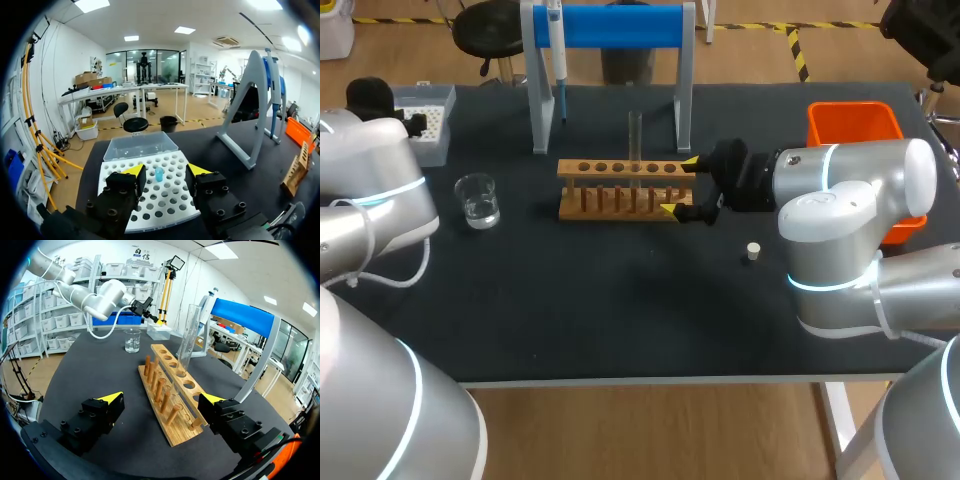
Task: Invert the test tube, pick up the pipette, mount the tip to pipette, aspirate from beaker and dispense into the tube, eject the tip, return the pipette, and cap with the stopper.
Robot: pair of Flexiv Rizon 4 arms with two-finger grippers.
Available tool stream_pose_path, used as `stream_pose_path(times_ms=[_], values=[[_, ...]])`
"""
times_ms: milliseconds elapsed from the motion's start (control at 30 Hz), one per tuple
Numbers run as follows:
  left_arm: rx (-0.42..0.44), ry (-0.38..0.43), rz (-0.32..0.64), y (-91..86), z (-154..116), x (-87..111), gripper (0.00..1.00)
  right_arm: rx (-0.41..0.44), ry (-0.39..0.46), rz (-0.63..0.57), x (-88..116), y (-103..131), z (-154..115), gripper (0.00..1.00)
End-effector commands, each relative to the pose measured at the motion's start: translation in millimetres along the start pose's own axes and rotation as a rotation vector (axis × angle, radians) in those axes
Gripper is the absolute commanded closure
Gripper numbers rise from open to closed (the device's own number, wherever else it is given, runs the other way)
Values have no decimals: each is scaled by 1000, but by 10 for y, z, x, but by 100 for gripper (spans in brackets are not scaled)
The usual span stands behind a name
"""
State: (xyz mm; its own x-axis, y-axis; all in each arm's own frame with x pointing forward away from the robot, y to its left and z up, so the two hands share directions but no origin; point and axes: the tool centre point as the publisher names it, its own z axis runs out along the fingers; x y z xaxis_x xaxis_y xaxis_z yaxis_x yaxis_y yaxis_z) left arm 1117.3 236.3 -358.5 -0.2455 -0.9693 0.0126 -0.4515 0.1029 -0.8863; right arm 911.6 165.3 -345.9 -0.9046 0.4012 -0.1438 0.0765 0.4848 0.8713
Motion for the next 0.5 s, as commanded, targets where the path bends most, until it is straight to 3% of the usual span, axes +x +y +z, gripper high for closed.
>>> stream_pose_path(times_ms=[33,500], values=[[0,2,0,13,51,-21,50,2,3,0,-7,3,-4,0],[1,1,1,27,76,-49,51,2,3,0,-7,3,-4,0]])
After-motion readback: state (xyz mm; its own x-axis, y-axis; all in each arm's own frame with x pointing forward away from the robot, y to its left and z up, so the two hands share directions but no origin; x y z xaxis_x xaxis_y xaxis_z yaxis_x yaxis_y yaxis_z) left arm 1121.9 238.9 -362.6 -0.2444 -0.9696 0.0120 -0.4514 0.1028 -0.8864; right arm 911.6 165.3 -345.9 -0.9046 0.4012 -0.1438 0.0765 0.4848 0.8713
